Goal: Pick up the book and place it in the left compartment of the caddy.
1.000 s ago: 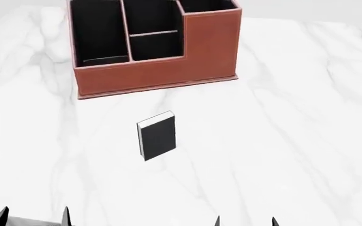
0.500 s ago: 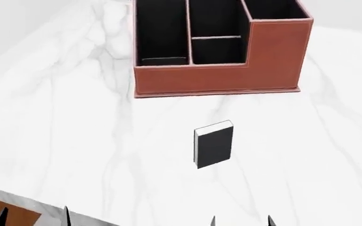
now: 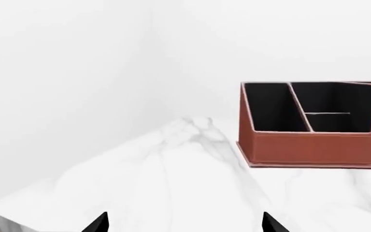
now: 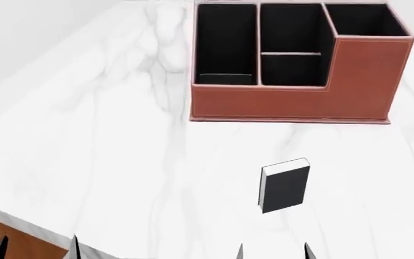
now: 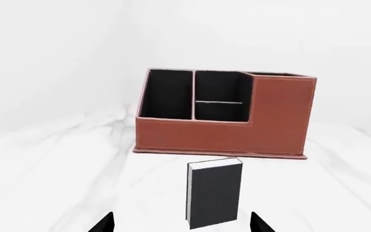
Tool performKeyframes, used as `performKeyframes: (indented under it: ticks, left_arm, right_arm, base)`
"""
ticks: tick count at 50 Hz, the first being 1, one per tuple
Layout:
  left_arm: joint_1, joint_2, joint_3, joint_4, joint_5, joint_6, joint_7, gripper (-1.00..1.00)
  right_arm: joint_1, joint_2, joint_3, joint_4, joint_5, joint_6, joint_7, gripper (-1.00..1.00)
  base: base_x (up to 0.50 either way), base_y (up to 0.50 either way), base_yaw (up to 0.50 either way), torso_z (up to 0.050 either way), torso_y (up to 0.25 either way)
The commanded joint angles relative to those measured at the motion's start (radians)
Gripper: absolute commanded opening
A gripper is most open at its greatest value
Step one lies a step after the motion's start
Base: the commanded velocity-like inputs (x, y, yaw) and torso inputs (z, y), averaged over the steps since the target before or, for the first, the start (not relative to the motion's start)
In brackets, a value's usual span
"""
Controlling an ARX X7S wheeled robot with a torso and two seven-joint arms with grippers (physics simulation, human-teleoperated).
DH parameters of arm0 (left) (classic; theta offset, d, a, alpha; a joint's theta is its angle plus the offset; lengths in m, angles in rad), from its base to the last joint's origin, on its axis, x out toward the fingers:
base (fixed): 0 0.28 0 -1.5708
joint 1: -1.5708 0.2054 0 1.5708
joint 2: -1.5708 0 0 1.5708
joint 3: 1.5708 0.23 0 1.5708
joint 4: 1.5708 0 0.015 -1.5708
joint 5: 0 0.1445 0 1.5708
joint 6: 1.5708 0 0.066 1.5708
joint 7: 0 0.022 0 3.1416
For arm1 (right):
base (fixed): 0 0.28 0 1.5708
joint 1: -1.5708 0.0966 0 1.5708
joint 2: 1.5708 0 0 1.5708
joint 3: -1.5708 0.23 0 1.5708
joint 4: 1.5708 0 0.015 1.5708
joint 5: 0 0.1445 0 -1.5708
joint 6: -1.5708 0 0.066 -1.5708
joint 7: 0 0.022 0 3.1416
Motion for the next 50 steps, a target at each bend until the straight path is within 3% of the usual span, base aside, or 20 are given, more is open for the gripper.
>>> performKeyframes:
  ticks: [1, 8, 14, 34, 40, 50]
  left_arm:
    - [-0.001, -0.012, 0.015, 0.001, -0.006, 0.003, -0.013, 1.00]
    - [0.001, -0.018, 0.022, 0.006, -0.011, 0.002, -0.020, 1.00]
    - [0.002, -0.023, 0.027, 0.008, -0.015, 0.001, -0.026, 1.00]
    - [0.002, -0.037, 0.044, 0.002, -0.028, 0.005, -0.039, 1.00]
    - [0.002, -0.041, 0.046, 0.001, -0.033, 0.008, -0.043, 1.00]
    - [0.002, -0.048, 0.054, 0.009, -0.038, 0.004, -0.051, 1.00]
  right_arm:
    - [-0.015, 0.010, 0.003, -0.012, 0.040, -0.059, 0.000, 1.00]
    - [-0.013, 0.012, 0.002, -0.008, 0.046, -0.053, 0.014, 1.00]
    - [-0.012, 0.018, -0.004, -0.016, -0.012, -0.039, 0.062, 1.00]
    - [-0.013, 0.030, -0.024, -0.016, -0.007, -0.031, 0.080, 1.00]
    - [-0.011, 0.030, -0.016, -0.018, 0.040, -0.023, 0.071, 1.00]
    - [-0.016, 0.038, -0.016, -0.020, 0.040, -0.050, 0.084, 1.00]
  base:
    - [0.47, 0.18, 0.00, 0.000, 0.000]
    - [0.47, 0.18, 0.00, 0.000, 0.000]
    - [0.00, 0.00, 0.00, 0.000, 0.000]
    - [0.03, 0.54, 0.00, 0.000, 0.000]
    - [0.00, 0.00, 0.00, 0.000, 0.000]
    - [0.47, 0.18, 0.00, 0.000, 0.000]
